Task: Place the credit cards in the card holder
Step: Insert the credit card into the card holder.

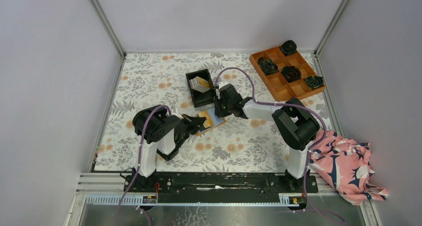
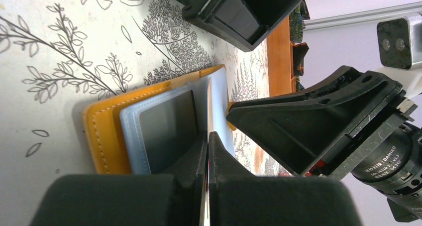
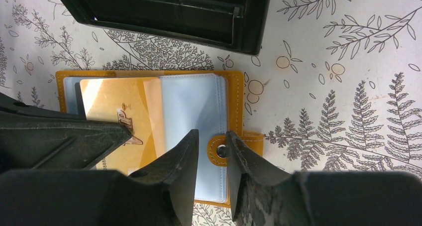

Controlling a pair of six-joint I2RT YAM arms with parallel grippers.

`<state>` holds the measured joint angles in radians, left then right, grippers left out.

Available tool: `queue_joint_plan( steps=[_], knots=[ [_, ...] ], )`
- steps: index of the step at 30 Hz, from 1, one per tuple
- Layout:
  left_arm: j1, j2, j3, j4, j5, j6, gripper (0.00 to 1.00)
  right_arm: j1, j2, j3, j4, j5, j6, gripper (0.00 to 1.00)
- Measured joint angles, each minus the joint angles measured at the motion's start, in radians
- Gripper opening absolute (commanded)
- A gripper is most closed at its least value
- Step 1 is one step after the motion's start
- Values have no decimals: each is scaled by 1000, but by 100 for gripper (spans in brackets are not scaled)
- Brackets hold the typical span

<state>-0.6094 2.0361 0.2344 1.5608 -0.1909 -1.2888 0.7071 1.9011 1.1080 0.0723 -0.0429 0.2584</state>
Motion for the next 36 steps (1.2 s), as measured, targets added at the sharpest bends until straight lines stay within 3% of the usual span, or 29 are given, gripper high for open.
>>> queue_joint_plan(
  steps=[18, 23, 36],
  knots=[
    [-4, 37, 40, 1, 3, -22, 0, 0, 11, 16, -12, 1, 0, 34],
    [-41, 24, 63, -39, -2, -15, 12, 0, 13, 19, -14, 1, 0, 34],
    [-104, -180, 76, -364, -29, 39, 41, 0, 17, 23, -9, -3, 0, 35]
  ],
)
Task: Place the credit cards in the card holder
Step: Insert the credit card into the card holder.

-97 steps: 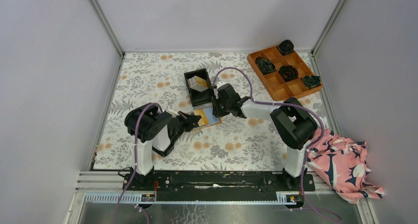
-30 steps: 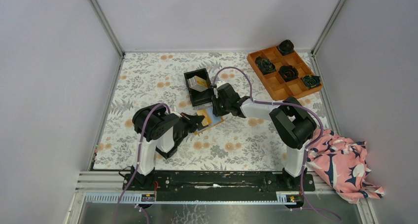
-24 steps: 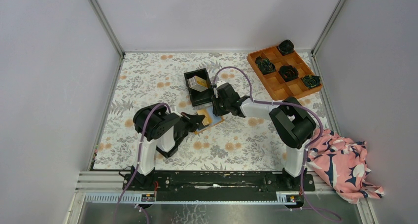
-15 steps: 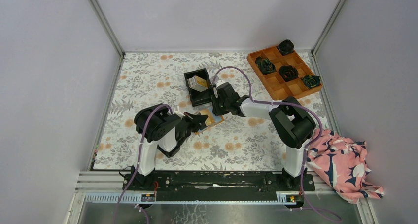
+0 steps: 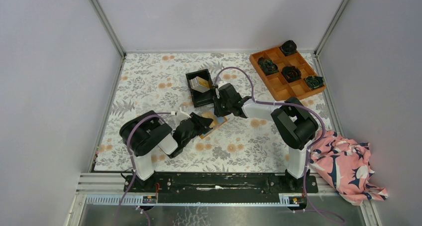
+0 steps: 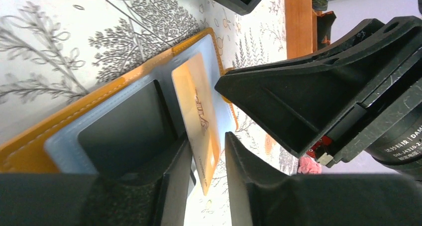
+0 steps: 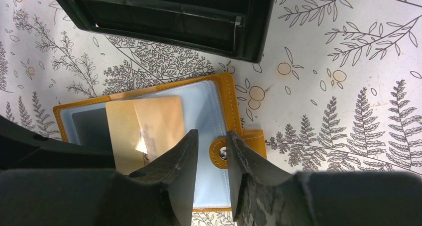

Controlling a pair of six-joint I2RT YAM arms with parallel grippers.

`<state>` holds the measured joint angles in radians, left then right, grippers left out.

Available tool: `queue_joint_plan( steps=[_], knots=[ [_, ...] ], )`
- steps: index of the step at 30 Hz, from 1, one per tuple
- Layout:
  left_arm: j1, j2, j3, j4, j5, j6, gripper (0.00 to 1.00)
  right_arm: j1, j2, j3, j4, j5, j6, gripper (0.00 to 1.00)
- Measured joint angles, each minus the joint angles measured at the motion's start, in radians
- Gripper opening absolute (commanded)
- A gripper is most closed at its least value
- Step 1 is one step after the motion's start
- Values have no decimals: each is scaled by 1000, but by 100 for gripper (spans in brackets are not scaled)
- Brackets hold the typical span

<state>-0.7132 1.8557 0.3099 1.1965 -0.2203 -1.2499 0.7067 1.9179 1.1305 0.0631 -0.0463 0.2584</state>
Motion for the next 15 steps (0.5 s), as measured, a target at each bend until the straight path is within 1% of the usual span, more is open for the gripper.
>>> queue_joint_plan(
  steps=[7, 15],
  knots=[
    [0, -115, -19, -137, -23, 53, 43, 0, 0, 2, -1, -4, 0, 37],
    [-6, -157, -18, -198, -23, 80, 44, 0, 1, 11, -18, -8, 0, 38]
  ],
)
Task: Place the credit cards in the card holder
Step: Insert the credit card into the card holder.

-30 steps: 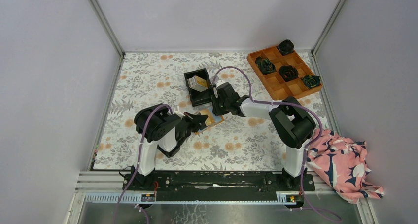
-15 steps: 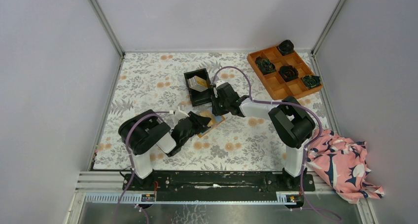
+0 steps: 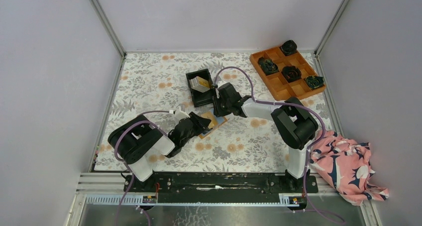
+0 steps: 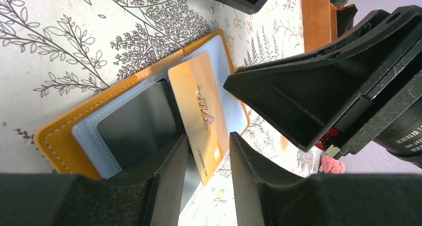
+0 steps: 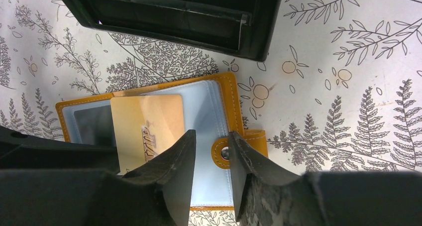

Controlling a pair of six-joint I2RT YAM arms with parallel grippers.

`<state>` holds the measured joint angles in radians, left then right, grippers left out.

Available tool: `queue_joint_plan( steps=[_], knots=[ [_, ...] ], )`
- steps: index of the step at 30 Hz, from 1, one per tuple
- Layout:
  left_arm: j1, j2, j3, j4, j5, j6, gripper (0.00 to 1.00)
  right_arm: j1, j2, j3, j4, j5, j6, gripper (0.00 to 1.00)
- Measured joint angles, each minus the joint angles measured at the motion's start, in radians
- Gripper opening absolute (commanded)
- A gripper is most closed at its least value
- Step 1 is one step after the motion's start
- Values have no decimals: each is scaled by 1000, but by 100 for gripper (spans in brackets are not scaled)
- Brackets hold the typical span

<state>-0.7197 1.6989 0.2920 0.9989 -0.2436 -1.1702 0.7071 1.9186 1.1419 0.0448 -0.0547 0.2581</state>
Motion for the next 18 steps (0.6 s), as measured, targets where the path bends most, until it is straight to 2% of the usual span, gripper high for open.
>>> queue_joint_plan(
  steps=[18],
  knots=[
    [-23, -111, -11, -142, -16, 37, 45, 1, 10, 18, -20, -11, -4, 39]
  ],
)
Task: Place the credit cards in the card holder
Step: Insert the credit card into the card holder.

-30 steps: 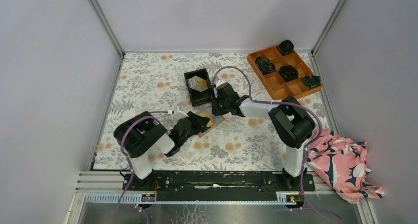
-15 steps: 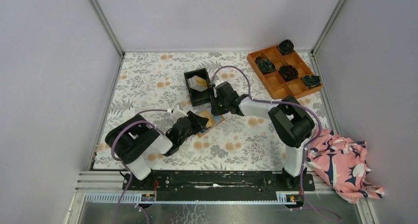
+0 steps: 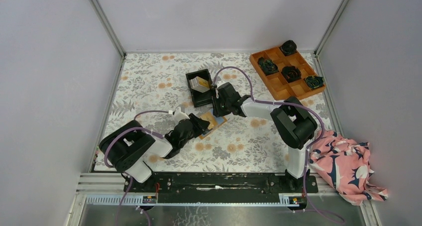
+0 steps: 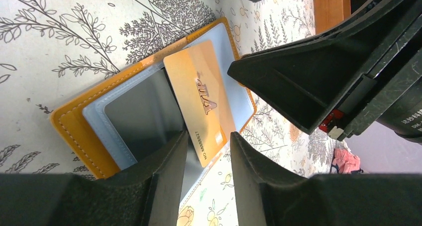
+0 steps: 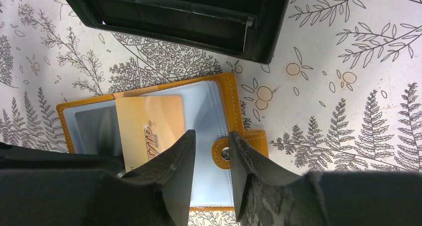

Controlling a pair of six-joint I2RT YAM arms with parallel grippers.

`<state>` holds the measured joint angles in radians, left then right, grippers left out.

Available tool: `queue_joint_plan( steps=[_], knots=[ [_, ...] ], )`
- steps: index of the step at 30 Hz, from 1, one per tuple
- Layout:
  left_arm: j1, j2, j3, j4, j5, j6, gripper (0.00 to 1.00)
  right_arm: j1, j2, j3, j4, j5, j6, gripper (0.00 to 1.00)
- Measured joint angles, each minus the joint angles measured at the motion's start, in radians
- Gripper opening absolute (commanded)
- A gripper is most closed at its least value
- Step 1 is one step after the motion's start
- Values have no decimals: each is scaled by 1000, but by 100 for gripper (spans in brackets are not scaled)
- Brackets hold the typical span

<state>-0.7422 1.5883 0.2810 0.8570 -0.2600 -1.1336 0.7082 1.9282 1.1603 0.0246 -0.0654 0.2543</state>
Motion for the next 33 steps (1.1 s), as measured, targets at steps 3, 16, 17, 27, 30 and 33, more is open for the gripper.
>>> queue_joint_plan(
  steps=[3, 16, 17, 27, 30, 33],
  knots=[
    [-3, -13, -4, -12, -4, 4, 45, 0, 0, 0, 0, 0, 0, 39],
    [-5, -66, -4, -92, -26, 52, 31, 0, 0, 0, -1, 0, -2, 38],
    [-5, -66, -4, -94, -27, 54, 21, 0, 0, 0, -1, 0, -3, 38],
    [-8, -65, -4, -95, -28, 72, 1, 0, 0, 0, -1, 0, -4, 38],
    [-10, -65, -4, -98, -28, 73, 0, 0, 0, 0, -1, 0, -4, 38],
    [-10, -65, -4, -110, -29, 74, 0, 0, 0, 0, -1, 0, -4, 38]
  ],
)
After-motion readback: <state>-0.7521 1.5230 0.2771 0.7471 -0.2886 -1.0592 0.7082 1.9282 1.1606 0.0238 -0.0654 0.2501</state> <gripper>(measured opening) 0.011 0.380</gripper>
